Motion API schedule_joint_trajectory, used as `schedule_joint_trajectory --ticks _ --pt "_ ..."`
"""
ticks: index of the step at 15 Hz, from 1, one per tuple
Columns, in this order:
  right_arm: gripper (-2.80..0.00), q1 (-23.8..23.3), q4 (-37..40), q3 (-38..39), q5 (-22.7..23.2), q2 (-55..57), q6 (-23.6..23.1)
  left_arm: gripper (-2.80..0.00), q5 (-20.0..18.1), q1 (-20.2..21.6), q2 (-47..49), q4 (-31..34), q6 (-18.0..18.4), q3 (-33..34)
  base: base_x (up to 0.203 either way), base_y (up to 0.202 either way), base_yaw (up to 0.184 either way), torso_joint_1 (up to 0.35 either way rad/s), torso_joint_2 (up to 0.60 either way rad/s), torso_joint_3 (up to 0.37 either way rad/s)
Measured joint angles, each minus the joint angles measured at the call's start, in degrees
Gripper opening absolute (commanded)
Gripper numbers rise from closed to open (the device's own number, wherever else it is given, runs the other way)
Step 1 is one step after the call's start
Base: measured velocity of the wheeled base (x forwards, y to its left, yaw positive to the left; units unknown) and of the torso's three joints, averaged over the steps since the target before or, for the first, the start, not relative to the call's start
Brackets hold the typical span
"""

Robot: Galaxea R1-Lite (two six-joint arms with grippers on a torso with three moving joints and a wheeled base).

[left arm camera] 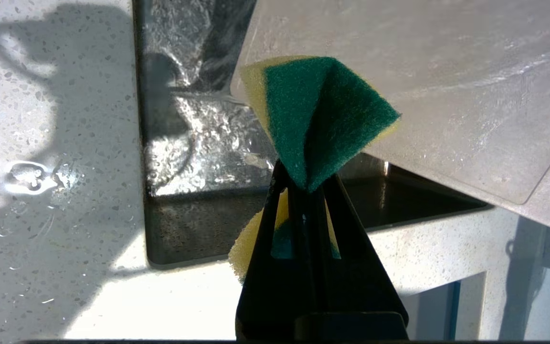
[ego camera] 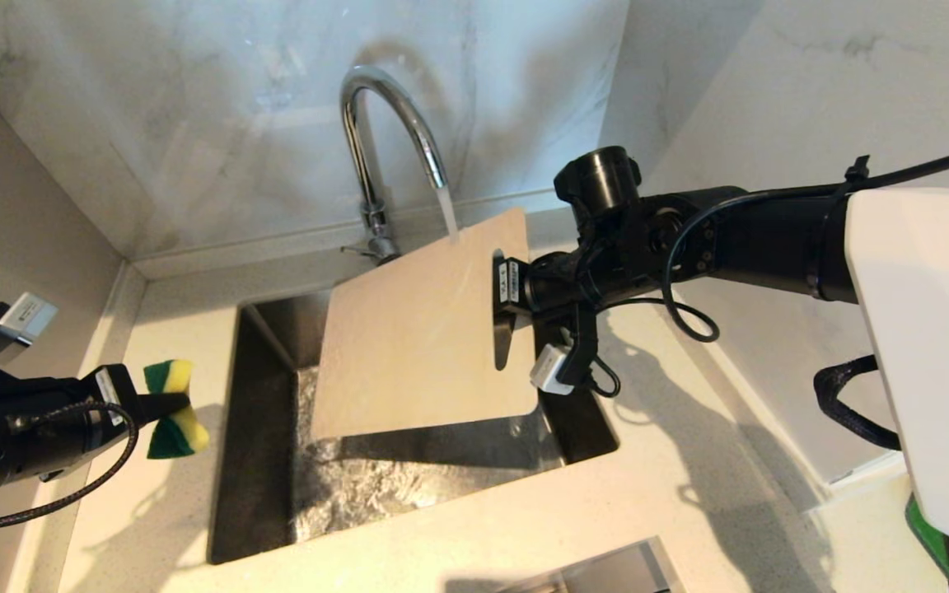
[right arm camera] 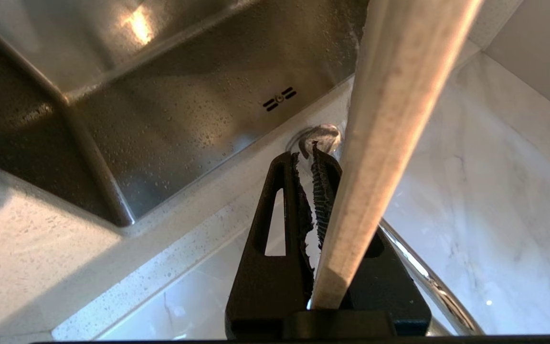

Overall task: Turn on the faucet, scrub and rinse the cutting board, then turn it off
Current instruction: Scrub the cutting board underwater

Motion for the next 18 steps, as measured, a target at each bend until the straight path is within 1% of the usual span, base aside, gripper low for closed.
schedule_joint_trajectory --ticks 2,4,9,12,14,15,18 --pt "-2.80 0.0 -0.5 0.0 0.0 0.2 0.0 -2.80 0.0 0.0 0.0 0.0 0.0 0.0 0.000 0.000 0.000 0.000 0.00 0.000" --pt "-2.80 0.2 1.5 0.0 0.2 0.1 0.0 -2.80 0.0 0.0 -0.2 0.0 0.0 0.1 0.000 0.000 0.000 0.000 0.00 0.000" --pt "-2.80 0.4 13.7 0.1 0.1 -2.6 0.0 -2.80 0.0 -0.1 -0.5 0.2 0.1 0.2 0.000 0.000 0.000 0.000 0.00 0.000" --pt "-2.80 0.5 18.3 0.1 0.2 -6.3 0.0 -2.80 0.1 -0.4 -0.6 0.4 0.1 -0.1 0.000 0.000 0.000 0.000 0.00 0.000" --pt "-2.80 0.6 19.9 0.1 0.5 -9.4 0.0 -2.80 0.1 -1.7 -0.6 0.7 0.0 -0.5 0.000 0.000 0.000 0.000 0.00 0.000" --pt "-2.80 0.7 20.5 0.1 1.1 -10.9 0.0 -2.80 0.1 -2.1 -0.5 1.5 0.0 -0.9 0.000 0.000 0.000 0.000 0.00 0.000" --pt "-2.80 0.7 21.9 0.0 5.3 -14.3 0.0 -2.80 0.1 -2.6 -0.5 3.4 0.0 -2.3 0.000 0.000 0.000 0.000 0.00 0.000"
